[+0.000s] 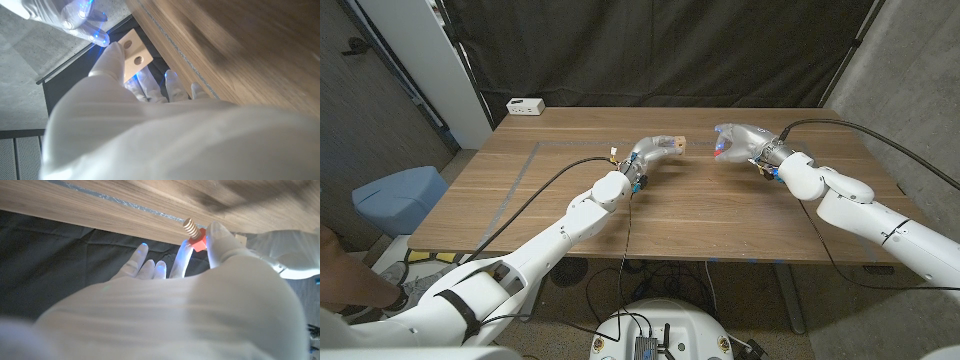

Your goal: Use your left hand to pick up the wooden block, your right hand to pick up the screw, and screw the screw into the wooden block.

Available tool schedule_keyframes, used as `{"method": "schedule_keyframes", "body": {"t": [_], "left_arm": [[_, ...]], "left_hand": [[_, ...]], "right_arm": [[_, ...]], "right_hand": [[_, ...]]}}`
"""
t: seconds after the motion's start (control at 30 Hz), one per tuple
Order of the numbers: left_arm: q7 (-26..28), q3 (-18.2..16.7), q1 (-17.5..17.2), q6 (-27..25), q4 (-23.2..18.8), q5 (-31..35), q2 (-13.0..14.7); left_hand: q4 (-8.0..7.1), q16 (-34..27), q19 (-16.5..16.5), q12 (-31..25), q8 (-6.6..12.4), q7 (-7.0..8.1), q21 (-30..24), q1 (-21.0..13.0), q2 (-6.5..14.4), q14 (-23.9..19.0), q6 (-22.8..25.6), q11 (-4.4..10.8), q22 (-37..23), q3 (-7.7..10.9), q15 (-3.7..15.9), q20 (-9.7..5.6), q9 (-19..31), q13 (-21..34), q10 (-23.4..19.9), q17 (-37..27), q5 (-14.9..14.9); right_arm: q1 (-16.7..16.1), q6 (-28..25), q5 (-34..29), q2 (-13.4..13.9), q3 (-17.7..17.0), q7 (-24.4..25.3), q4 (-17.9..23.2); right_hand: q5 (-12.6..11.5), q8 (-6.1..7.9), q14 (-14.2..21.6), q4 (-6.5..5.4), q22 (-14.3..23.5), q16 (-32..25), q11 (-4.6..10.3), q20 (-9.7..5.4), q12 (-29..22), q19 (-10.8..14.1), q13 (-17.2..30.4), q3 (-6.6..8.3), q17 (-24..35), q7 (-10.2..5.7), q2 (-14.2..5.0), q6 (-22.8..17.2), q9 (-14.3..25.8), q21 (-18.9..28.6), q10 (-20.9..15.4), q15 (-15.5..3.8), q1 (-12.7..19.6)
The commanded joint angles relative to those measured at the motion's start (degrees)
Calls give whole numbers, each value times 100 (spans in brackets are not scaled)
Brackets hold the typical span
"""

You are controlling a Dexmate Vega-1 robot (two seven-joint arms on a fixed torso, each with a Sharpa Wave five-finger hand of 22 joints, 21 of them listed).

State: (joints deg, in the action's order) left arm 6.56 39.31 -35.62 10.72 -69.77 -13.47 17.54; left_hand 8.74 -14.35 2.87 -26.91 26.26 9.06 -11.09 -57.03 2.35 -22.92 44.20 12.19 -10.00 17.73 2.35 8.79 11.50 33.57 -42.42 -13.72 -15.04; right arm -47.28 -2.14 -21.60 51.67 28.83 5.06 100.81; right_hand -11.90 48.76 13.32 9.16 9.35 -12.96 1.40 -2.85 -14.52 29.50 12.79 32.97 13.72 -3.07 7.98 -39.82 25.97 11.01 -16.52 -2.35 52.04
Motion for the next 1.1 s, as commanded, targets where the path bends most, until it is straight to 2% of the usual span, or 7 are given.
{"method": "schedule_keyframes", "body": {"t": [0.03,0.53,1.1], "left_arm": [[-41,8,-18,55,-38,8,6],[-28,13,-37,157,26,-25,-100],[-80,76,9,331,193,-26,-269]], "left_hand": [[-11,28,-23,-34,52,46,-28,114,171,-36,199,21,-28,11,507,5,71,31,-43,-14,-27],[-12,22,-9,-26,45,39,-33,111,178,-54,188,19,-28,7,513,-11,72,38,-49,-20,-29],[-1,26,-1,-13,42,41,-36,91,177,-59,191,19,-28,10,509,-11,72,46,-46,-21,-32]], "right_arm": [[-199,-26,519,-189,-211,452,54],[-495,149,1378,-546,-545,999,64],[-732,512,1891,-912,-756,1542,69]], "right_hand": [[-22,14,31,10,13,-30,-16,-493,15,58,7,49,30,25,-20,-61,-22,-4,-70,-463,-16],[-34,-10,21,-18,15,-18,-62,-474,44,51,5,34,41,43,-23,-72,-116,-18,-75,-436,-96],[-64,-39,42,-25,15,-18,-117,-447,56,49,4,41,56,72,-53,-118,-254,-24,-137,-398,-148]]}}
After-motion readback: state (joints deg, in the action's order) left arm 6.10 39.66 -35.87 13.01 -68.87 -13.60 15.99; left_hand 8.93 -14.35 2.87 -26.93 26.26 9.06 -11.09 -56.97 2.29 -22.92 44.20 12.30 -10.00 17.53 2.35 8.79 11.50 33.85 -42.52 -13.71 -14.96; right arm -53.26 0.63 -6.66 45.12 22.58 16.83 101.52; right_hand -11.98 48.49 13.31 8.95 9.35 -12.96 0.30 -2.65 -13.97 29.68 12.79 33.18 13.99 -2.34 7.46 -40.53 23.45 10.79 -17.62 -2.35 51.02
